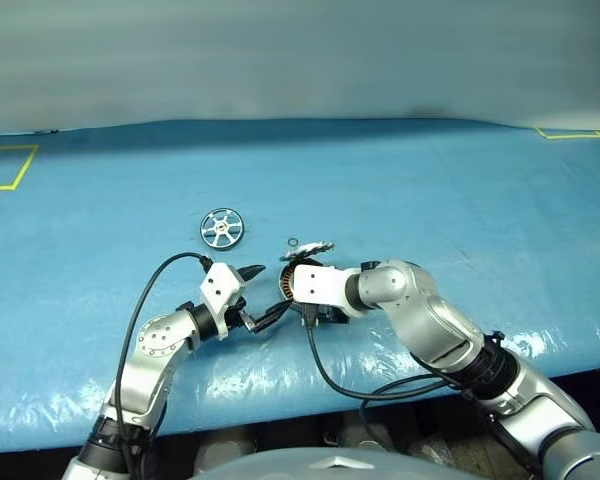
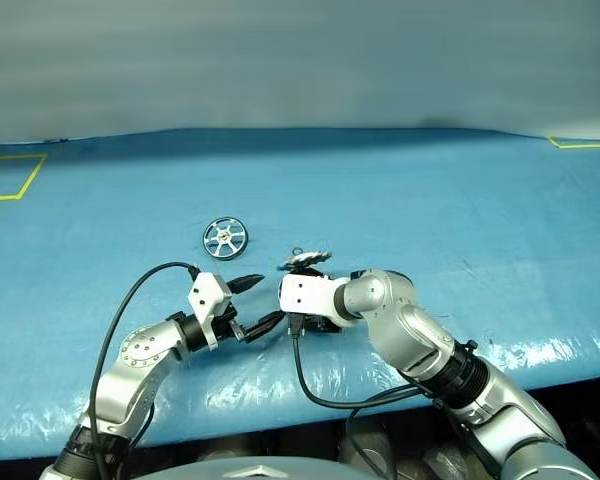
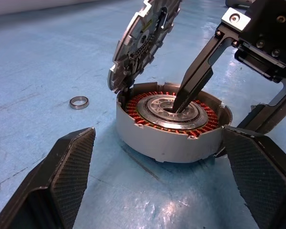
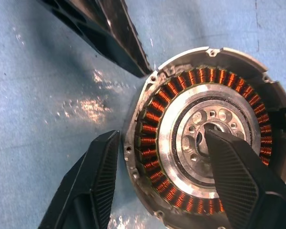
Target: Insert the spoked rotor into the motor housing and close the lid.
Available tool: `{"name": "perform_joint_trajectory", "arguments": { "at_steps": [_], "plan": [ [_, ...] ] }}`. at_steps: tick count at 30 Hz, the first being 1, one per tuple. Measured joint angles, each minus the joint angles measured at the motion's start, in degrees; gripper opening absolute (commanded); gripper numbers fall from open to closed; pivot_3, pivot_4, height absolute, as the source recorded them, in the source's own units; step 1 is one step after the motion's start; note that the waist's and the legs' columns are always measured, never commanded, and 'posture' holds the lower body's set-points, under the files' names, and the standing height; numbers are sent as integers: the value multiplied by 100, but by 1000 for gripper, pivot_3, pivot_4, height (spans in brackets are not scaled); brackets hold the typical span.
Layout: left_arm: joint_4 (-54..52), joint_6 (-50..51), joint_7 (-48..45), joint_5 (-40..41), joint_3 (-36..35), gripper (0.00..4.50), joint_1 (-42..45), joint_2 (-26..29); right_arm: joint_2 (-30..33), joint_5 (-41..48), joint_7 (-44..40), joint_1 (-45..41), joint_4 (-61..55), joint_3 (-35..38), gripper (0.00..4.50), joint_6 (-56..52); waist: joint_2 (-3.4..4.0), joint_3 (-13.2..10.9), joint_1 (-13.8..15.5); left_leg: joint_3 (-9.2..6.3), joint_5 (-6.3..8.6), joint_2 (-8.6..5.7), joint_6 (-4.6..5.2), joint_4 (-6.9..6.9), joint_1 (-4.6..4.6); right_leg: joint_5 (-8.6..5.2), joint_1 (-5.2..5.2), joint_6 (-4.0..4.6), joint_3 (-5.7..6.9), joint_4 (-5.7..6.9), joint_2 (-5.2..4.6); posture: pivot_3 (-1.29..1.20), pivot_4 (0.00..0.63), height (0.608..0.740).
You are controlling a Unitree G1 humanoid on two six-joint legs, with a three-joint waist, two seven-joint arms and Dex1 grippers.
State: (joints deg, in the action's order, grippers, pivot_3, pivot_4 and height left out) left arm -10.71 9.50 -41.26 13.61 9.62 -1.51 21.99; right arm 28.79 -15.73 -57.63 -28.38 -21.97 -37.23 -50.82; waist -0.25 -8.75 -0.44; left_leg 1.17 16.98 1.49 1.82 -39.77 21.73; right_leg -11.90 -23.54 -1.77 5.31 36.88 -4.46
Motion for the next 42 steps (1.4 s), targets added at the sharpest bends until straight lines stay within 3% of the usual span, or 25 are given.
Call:
{"name": "perform_joint_trajectory", "arguments": {
  "at_steps": [9,15,17,20,22,24,30,42],
  "plan": [
    [55,-1,-3,-3,0,4500,7,-11,-113,535,147,-156,-148,226,2832,-733,7,-8,-7,1,0,-2,-1,26,35,18,-21,17,1,-3,2,0,150,740],
    [55,-14,-13,-2,-1,4500,15,-9,393,847,164,-62,-695,365,2832,-682,9,-11,-2,-4,3,-4,2,25,61,14,-35,10,6,-12,0,0,150,740],
    [58,-31,-16,-1,-13,4500,17,10,547,1028,180,130,-865,584,2832,-598,6,-13,2,-6,3,-4,2,24,71,14,-42,9,10,-14,0,0,150,740],
    [97,-49,13,4,-131,4500,80,19,94,1618,310,574,-1057,1459,2832,-604,5,-16,-7,-7,2,1,1,22,75,14,-46,10,12,-11,5,0,150,740],
    [146,-52,112,-2,-245,4500,253,16,-116,2018,415,950,-1270,2010,2832,-545,4,-16,12,-11,1,0,0,21,77,14,-45,9,15,-10,5,0,150,740],
    [219,-141,258,-58,-391,4500,425,18,55,2222,440,1375,-1467,2263,2832,-368,3,-16,64,-14,2,-6,2,18,78,12,-42,1,16,-13,0,0,150,740],
    [702,-229,412,-239,-577,4500,1023,60,133,2647,754,2374,-1851,2537,2832,-54,-2,-19,71,-7,3,-9,3,14,76,13,-40,-5,11,-11,3,0,150,740],
    [2695,-356,372,-978,37,4500,3095,-405,-434,3307,1764,3444,-2068,3655,2832,666,-12,-25,165,-5,4,-35,6,-3,78,20,-33,-15,7,-11,6,0,150,740]
  ]
}}
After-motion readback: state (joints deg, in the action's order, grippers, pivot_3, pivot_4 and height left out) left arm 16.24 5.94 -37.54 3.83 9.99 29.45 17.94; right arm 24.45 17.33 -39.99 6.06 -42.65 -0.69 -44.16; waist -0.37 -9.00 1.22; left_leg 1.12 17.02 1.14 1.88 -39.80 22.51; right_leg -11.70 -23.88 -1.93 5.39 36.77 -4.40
